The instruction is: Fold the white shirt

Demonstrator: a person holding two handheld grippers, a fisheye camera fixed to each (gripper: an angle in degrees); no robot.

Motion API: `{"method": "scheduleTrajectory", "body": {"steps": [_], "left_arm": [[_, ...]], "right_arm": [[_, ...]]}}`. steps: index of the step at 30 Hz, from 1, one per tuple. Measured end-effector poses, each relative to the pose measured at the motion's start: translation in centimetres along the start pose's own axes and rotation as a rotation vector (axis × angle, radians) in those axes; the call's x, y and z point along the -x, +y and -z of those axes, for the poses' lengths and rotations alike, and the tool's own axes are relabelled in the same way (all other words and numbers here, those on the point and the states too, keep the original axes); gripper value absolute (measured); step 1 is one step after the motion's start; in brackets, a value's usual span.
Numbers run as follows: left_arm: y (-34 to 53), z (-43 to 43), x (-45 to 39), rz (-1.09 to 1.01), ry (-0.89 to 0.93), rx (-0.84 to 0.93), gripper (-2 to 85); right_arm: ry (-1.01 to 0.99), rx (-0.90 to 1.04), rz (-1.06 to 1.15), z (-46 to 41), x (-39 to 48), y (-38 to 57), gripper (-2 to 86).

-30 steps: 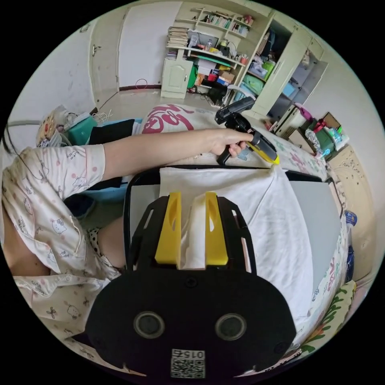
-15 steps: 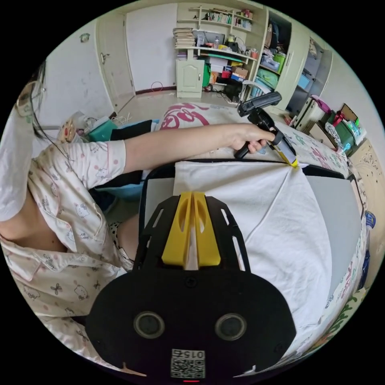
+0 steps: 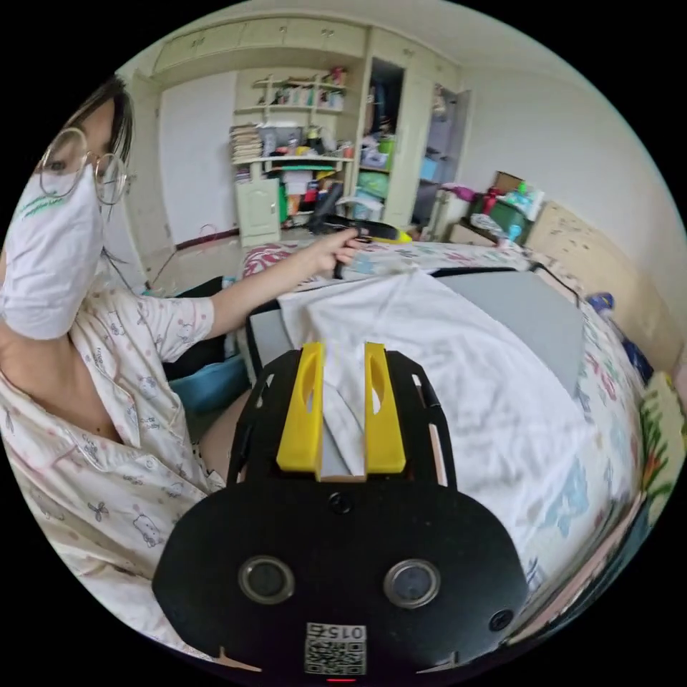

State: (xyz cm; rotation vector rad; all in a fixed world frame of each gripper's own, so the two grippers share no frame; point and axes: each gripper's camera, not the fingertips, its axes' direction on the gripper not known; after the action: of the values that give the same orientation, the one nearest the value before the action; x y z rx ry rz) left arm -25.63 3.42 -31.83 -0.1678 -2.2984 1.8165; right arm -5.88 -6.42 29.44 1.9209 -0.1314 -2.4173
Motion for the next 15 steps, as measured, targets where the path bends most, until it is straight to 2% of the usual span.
{"method": "scheduleTrajectory", "body": {"steps": [1,4,9,12,15], "left_arm": [[0.9,0.6,-1.0,-0.048,0.125,0.009,2.6],[5.4,2.4,-5.4,-0.219,0.302,0.083,5.7],[15.8,7.0,-8.9,-0.45,0.134,0.138,9.4],[21.2,7.8,-7.0,-0.462,0.011,0.15,9.5],[24.9,6.1,-3.8,-0.431,-0.006,0.243,9.4]], "right_arm": [[0.017,-0.019,-0.06,1.7,-1.4,2.9,8.3],[0.05,-0.041,-0.178,4.8,-4.0,8.7,8.4],[0.108,0.002,-0.191,5.6,-4.7,12.0,9.4],[0.174,-0.036,-0.172,4.5,-4.2,12.2,9.4],[0.135,-0.055,-0.195,3.5,-5.0,11.9,9.4]]}}
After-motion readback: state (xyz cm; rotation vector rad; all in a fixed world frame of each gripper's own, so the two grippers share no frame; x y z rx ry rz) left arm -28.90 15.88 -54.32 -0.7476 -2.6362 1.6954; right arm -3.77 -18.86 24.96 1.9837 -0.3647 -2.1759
